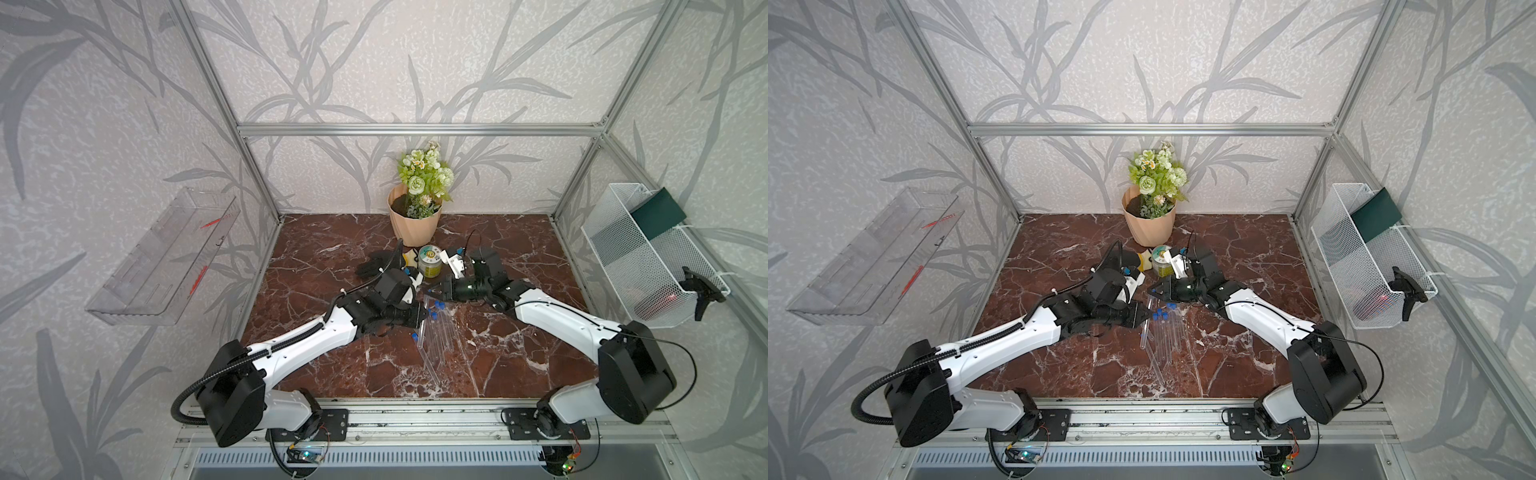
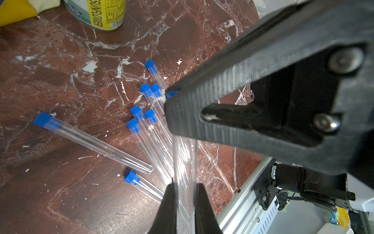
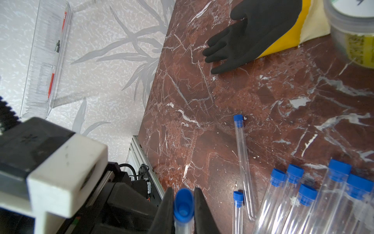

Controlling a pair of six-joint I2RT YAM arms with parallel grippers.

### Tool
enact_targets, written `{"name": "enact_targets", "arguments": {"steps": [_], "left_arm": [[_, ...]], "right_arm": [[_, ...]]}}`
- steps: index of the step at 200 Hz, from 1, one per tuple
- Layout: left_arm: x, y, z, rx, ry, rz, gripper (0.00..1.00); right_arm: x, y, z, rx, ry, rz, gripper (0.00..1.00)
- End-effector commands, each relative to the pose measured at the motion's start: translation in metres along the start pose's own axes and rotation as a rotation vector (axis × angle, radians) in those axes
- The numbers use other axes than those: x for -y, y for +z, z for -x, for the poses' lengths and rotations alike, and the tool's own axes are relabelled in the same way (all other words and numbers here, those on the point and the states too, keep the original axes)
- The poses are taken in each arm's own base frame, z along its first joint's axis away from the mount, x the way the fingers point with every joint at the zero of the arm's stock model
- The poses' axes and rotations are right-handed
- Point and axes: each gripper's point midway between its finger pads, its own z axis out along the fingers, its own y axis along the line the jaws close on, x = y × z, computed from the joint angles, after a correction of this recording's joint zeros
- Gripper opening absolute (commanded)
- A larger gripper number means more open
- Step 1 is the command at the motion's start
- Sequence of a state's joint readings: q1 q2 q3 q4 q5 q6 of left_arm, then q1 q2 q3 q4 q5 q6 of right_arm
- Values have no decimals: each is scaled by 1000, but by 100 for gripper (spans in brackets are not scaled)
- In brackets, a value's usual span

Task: Remove stoppers from test tubes
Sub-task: Open the stopper on the test tube.

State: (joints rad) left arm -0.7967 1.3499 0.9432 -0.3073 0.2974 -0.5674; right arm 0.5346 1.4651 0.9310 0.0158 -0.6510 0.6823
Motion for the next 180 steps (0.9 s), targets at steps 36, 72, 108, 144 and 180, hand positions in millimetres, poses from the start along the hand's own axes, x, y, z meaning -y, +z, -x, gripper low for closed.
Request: {"name": "enact_targets", "arguments": {"steps": [36,72,108,144,180], "left_arm": [[-22,4,-41,-169,-42,78,0],[-25,5,-41,-171,-49,83,0],[-27,5,-41,-173,-58,90,0],[-29,5,-40,-171,-65,94,0],[-31,6,-43,-179,-70,101,0]], "right_arm": [[-17,-24,49,195,-115,-13,5],[-27,-30,55,234,-151,23,5],[-34,-34,58,259,-169,43,6],[-33,-35,59,267,-168,42,6],[-29,-35,58,264,-156,30,6]]}}
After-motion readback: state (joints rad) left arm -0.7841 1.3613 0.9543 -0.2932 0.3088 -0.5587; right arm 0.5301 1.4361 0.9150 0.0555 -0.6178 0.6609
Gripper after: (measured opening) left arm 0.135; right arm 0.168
